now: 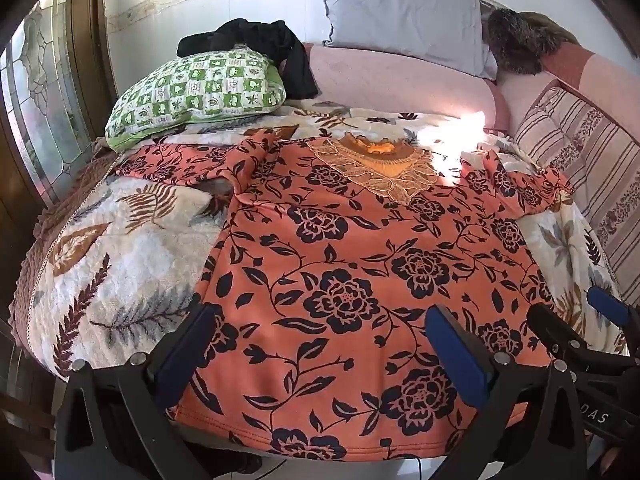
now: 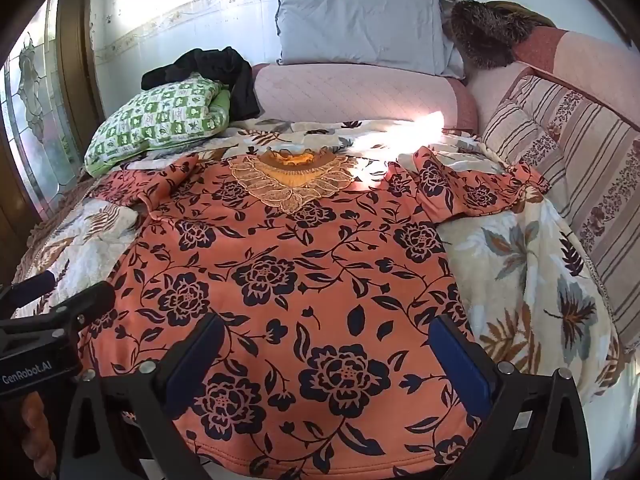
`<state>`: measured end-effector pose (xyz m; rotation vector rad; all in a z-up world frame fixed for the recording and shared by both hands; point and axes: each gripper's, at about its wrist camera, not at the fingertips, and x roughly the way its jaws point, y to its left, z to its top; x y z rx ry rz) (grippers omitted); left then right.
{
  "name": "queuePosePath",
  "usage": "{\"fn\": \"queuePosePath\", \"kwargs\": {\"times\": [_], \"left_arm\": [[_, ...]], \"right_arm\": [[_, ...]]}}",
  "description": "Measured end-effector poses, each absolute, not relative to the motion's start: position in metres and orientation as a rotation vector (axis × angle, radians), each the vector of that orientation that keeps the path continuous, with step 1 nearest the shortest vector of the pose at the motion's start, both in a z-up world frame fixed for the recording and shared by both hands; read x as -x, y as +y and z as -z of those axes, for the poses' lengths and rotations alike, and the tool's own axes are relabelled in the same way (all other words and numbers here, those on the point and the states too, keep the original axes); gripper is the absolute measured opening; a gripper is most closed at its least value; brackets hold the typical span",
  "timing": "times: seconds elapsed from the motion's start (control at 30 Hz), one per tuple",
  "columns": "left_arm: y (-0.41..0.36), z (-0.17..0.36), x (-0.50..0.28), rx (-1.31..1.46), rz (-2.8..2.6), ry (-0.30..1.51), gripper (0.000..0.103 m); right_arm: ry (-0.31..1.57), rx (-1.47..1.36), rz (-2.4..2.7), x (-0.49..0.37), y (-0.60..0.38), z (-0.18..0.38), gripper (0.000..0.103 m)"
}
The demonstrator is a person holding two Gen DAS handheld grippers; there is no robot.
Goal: Fold small clothes
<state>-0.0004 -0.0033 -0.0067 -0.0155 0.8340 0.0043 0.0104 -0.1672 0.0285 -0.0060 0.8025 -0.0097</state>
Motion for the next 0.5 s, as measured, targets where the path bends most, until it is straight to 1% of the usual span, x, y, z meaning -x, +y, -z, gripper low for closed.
{"fn": "queuePosePath", "kwargs": {"times": [0.5], "left_arm": [[0.007,0.007,0.003,0.055,0.005,0.842,0.103]], "right_arm": [[0.789,0.032,0.02,-0.008,-0.16,-0.035,0.103]]}}
